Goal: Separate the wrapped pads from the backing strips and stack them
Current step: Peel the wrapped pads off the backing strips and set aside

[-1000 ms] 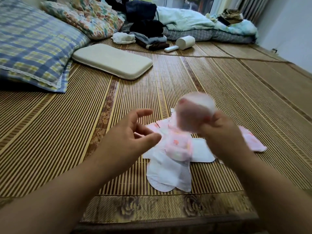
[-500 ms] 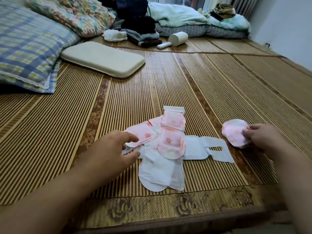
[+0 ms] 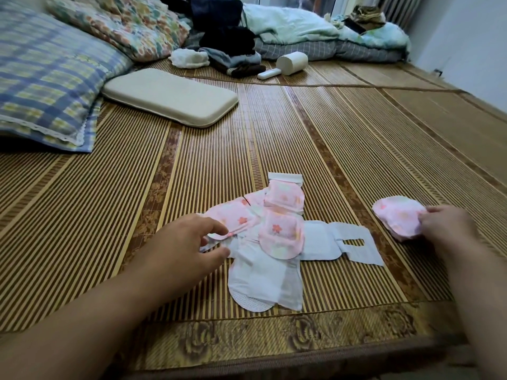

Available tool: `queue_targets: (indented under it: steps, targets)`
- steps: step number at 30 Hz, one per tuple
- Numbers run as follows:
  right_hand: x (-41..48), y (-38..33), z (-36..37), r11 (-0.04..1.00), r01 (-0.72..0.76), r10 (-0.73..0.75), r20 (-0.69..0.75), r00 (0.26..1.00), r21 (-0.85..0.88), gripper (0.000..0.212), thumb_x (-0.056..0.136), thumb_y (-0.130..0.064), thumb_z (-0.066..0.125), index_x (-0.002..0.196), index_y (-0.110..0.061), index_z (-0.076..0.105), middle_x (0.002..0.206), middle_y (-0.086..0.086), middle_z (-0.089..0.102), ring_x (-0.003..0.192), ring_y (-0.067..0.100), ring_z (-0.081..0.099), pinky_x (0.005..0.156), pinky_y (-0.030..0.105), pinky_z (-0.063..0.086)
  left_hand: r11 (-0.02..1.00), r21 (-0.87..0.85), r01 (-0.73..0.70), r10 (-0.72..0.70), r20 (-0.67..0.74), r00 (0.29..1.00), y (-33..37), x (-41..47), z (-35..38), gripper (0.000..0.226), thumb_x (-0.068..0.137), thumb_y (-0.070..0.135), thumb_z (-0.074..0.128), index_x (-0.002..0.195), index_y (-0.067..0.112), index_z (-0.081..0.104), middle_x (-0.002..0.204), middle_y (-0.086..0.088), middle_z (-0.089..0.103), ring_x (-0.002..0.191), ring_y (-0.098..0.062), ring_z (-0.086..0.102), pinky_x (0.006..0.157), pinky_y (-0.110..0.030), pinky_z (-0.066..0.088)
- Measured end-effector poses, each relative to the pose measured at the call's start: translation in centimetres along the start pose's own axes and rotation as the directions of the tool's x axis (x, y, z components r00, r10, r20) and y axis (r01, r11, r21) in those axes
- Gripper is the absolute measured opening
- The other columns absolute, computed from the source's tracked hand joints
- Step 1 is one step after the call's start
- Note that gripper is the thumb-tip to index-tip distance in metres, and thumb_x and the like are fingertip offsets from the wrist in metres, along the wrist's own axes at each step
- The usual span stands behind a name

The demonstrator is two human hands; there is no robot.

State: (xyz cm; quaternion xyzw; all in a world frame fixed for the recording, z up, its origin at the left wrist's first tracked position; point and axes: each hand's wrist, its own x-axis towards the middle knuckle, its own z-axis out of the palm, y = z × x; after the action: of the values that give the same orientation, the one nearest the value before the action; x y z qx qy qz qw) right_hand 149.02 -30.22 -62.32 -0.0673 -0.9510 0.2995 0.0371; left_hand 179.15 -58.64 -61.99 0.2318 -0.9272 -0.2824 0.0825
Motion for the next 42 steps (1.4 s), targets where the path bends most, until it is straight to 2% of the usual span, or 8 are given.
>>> queue_targets:
  steps: [8,10,12,14,18,25,32,42]
  targets:
    - [-0.9,-0.1,-0.1,0.975,0.005,-0.018,-0.056,0.998,-0.222,0.034,0.088,-0.024,0.055,0.118,-0.007,0.061,0.118,0.028,0.057,0.106,0.044,0.051,0.086,0.044,0.040,1.000,-0.026,0.004,-0.003,0.021,1.000,0.1,-0.3,-0.3,0.028,0.076,0.045,0.066,0.103,0.040,0.061,0.102,0.020,0.054,0.085,0.005,0.056,0.064,-0.018,0.043]
    - [-2.1,-1.8,-0.1,0.961,0.140,-0.179,-0.150,0.972,-0.238,0.037,0.090,-0.028,0.052,0.123,-0.012,0.057,0.122,0.029,0.051,0.109,0.043,0.045,0.087,0.047,0.038,0.999,-0.030,0.013,-0.012,0.018,1.000,0.0,-0.2,-0.5,0.028,0.076,0.045,0.066,0.104,0.040,0.061,0.103,0.019,0.054,0.085,0.005,0.056,0.065,-0.019,0.044]
    - [-4.6,-4.4,0.2,0.868,0.483,-0.494,-0.094,0.864,-0.118,0.031,0.087,-0.030,0.059,0.113,-0.014,0.063,0.113,0.020,0.060,0.100,0.033,0.054,0.085,0.046,0.042,0.999,-0.028,0.015,-0.015,0.013,1.000,-0.1,-0.2,-0.6,0.029,0.076,0.045,0.066,0.105,0.040,0.061,0.104,0.019,0.054,0.085,0.005,0.055,0.068,-0.022,0.046]
    - [-8.5,-7.1,0.8,0.713,0.689,-0.699,0.201,0.686,0.126,0.028,0.079,-0.032,0.068,0.104,-0.020,0.067,0.099,0.001,0.065,0.084,0.010,0.059,0.076,0.033,0.050,1.000,-0.026,0.010,-0.010,0.012,1.000,0.0,-0.2,-0.7,0.030,0.076,0.046,0.065,0.105,0.040,0.061,0.105,0.020,0.054,0.085,0.006,0.056,0.070,-0.023,0.048]
    - [-14.4,-8.9,3.3,0.594,0.793,-0.653,0.656,0.378,0.134,0.050,0.057,-0.051,0.076,0.102,-0.040,0.058,0.102,-0.017,0.058,0.089,0.001,0.055,0.074,0.021,0.048,1.000,-0.030,0.010,-0.010,0.016,1.000,0.0,-0.3,-0.8,0.029,0.076,0.047,0.065,0.104,0.041,0.061,0.105,0.020,0.055,0.085,0.007,0.056,0.073,-0.027,0.051]
    - [-15.3,-8.4,4.7,0.432,0.901,-0.794,0.496,0.353,0.050,0.019,0.071,-0.041,0.063,0.078,-0.024,0.063,0.096,-0.008,0.065,0.085,0.013,0.058,0.071,0.031,0.053,0.999,-0.033,0.014,-0.013,0.020,1.000,-0.4,-0.4,-0.9,0.031,0.074,0.050,0.063,0.104,0.043,0.061,0.104,0.021,0.053,0.083,0.010,0.054,0.073,-0.026,0.052]
    - [-14.4,-8.8,3.4,0.636,0.754,-0.719,0.484,0.499,0.166,0.016,0.082,-0.033,0.067,0.092,-0.022,0.075,0.094,-0.004,0.074,0.087,0.013,0.066,0.078,0.035,0.053,0.998,-0.055,0.003,-0.002,0.026,1.000,0.1,0.0,-0.6,0.032,0.075,0.049,0.063,0.105,0.042,0.061,0.107,0.018,0.056,0.085,0.005,0.057,0.076,-0.029,0.053]
    - [-15.4,-11.0,-0.4,0.605,0.538,-0.795,0.482,0.368,0.587,0.016,0.090,-0.026,0.057,0.076,-0.023,0.065,0.067,-0.010,0.062,0.065,0.006,0.056,0.065,0.025,0.047,0.991,-0.106,-0.084,0.082,-0.025,0.996,2.1,1.2,1.1,0.059,0.086,0.025,0.060,0.137,0.043,0.036,0.131,0.007,0.048,0.117,-0.012,0.046,0.097,-0.036,0.042]
